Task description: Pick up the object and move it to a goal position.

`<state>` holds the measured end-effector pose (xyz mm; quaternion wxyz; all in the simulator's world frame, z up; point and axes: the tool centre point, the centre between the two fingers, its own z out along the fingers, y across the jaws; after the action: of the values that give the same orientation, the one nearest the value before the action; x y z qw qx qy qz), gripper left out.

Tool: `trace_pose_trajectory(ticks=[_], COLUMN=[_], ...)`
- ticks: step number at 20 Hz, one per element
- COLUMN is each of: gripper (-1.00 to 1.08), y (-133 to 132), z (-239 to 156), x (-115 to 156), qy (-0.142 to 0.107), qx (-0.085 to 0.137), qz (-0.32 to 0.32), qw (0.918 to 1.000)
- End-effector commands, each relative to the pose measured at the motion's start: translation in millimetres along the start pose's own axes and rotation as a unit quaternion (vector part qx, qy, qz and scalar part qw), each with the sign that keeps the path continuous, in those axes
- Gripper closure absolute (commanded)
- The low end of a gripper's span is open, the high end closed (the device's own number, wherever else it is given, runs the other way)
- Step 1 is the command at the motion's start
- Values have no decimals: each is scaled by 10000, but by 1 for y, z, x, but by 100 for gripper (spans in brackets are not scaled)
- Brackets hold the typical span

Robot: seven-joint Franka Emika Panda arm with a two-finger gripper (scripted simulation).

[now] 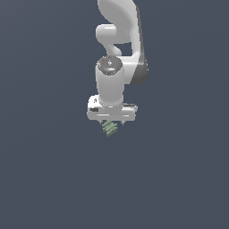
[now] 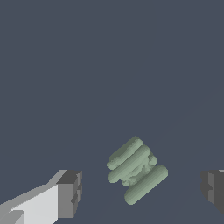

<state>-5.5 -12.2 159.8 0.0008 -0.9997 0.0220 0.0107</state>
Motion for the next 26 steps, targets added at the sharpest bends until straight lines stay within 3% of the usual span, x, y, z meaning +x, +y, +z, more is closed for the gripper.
trace_pose_trajectory(ticks=[1, 17, 26], gripper=[-92, -92, -92], y=[0, -8, -6], z=[0, -9, -1], x=[0, -2, -5], qy=[0, -40, -32], qx=[0, 88, 88], qz=[0, 75, 532], qw=[10000, 9999, 9985])
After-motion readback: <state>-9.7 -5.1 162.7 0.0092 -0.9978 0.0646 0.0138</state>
